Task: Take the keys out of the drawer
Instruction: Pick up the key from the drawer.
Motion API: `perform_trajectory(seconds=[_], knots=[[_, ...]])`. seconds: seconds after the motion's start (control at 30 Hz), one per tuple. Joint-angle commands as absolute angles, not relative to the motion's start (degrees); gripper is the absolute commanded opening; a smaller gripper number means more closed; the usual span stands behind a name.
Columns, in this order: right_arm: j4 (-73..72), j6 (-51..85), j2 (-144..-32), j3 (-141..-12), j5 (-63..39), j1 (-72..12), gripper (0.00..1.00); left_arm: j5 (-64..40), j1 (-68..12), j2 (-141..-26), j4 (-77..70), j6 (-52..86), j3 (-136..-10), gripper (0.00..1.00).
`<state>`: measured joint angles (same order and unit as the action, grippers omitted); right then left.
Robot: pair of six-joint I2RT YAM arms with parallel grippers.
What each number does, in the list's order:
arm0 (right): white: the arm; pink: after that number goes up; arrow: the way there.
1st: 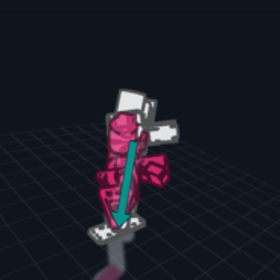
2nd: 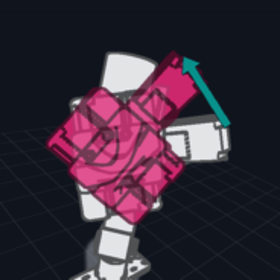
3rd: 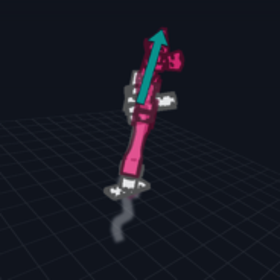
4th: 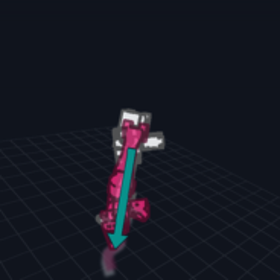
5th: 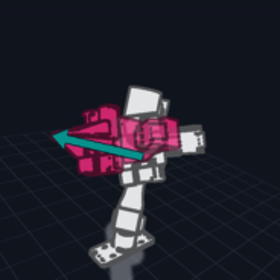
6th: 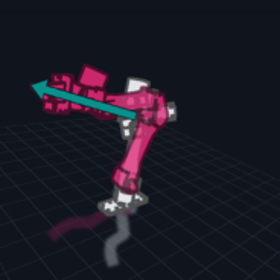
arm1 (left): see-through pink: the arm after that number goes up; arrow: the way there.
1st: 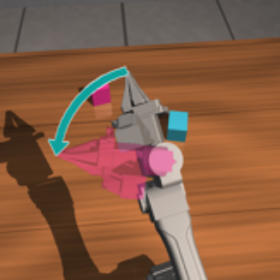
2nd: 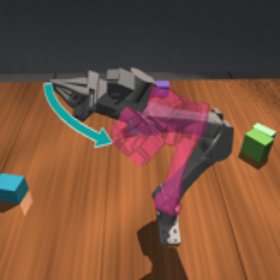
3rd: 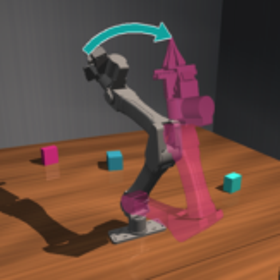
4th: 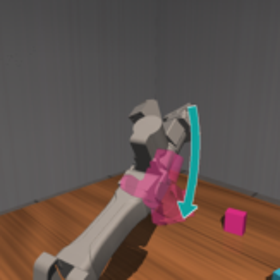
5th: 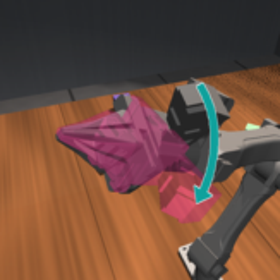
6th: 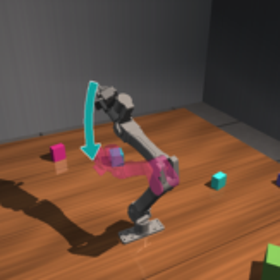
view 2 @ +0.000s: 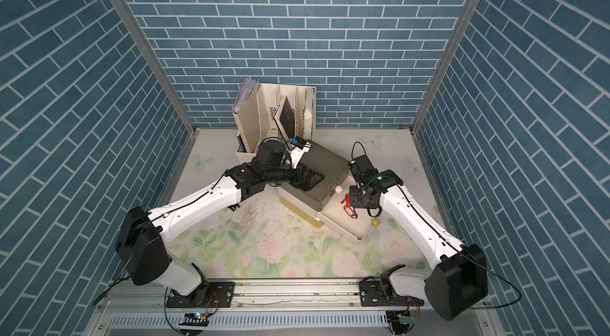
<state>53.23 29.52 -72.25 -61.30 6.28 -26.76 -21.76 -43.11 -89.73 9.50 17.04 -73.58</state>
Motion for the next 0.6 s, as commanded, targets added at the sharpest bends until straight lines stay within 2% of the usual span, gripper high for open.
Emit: perform_trajectory(seconds=[0.0, 0.3, 0.57], knots=[[45.6, 27.7, -69.6, -57.8, 0.2, -24.1, 0.34, -21.5, -43.2, -90.5, 14.0, 16.9, -72.0, 1.00], [31.5, 23.4, -69.0, -51.3, -14.8, -15.5, 0.32, -21.2, -43.2, -90.9, 14.5, 16.7, -71.6, 1.00], [29.5, 20.6, -71.4, -51.2, -19.6, -15.0, 0.32, -21.2, -43.0, -91.8, 14.9, 16.4, -71.8, 1.00]])
